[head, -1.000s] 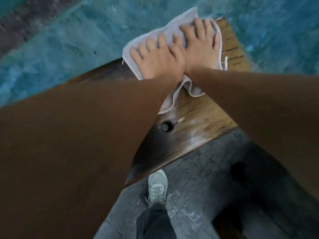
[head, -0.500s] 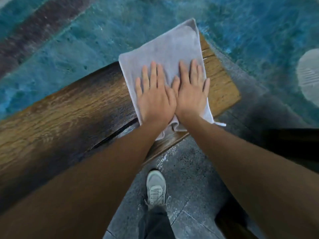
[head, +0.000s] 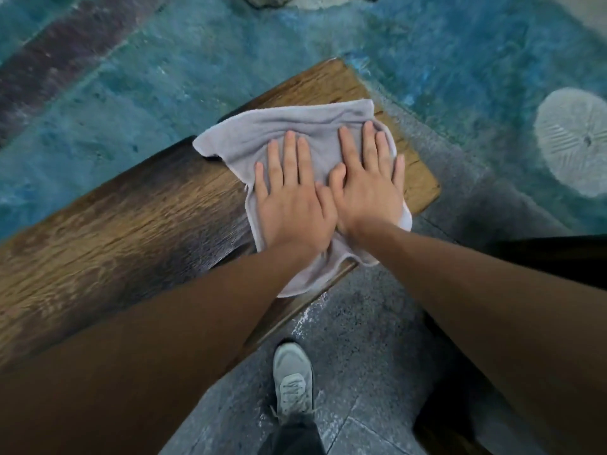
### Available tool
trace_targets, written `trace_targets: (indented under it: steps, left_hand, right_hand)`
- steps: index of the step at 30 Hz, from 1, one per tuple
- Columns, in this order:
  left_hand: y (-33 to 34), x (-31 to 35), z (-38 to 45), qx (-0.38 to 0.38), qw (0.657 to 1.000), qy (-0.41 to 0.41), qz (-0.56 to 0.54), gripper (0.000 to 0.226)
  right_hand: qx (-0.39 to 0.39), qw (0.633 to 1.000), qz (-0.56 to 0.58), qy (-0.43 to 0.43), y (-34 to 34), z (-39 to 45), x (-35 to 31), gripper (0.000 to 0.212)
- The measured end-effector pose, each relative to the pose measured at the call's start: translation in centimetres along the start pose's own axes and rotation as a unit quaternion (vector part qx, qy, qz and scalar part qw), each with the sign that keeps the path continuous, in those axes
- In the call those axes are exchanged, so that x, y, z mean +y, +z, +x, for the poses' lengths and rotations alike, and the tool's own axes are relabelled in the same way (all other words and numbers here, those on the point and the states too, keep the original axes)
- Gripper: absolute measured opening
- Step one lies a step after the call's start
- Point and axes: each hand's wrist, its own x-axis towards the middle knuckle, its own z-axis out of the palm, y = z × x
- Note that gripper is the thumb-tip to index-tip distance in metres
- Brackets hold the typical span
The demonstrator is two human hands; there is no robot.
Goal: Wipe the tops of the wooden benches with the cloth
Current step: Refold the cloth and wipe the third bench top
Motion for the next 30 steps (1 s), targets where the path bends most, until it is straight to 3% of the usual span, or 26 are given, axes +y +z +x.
trace_targets:
  steps: [3,6,10,12,15,19,23,27,30]
  left_hand:
    - [0.4,2.5,5.9,0.032,0.997,-0.067,-0.029,0.067]
    - [0.7,4.8,11.7,0.041,0.986,-0.154,-0.048,0.067]
    - [0.2,7.1,17.8,0.015,0.978,-0.202,-0.057,0.048]
    - [0.0,7.3,19.1,0.001,0.979,-0.197,-0.061,0.045]
    - [-0.1,7.2,18.5,-0.012,0.989,-0.141,-0.034,0.05]
    - [0.4,7.4,13.5,-0.034,0.999,0.032,-0.011,0.063]
    - [0.9,8.5,5.8,-0.045,0.996,0.079,-0.02,0.064]
    - [0.6,6.6,0.8,-0.062,0.991,0.114,-0.007,0.061]
    - [0.0,4.1,-2.8,-0.07,0.985,0.16,0.003,0.061]
  right_hand:
    - [0.022,1.0,0.0,-0.003,-1.0,6.8,-0.3,0.061]
    - [-0.013,0.999,0.047,-0.001,-1.7,13.2,-1.0,0.057]
    - [-0.039,0.979,0.141,0.145,-3.0,19.1,-1.5,0.055]
    - [-0.033,0.975,0.155,0.155,-3.2,19.3,-1.7,0.054]
    - [-0.03,0.972,0.179,0.15,-3.8,17.5,-0.8,0.053]
    - [-0.022,0.977,0.129,0.166,-3.4,11.0,2.8,0.058]
    - [0.039,0.978,0.064,0.192,-2.4,4.1,5.2,0.044]
    - [0.09,0.959,0.158,0.218,-1.2,-1.9,4.7,0.052]
    - [0.082,0.937,0.242,0.237,0.1,-6.8,3.3,0.058]
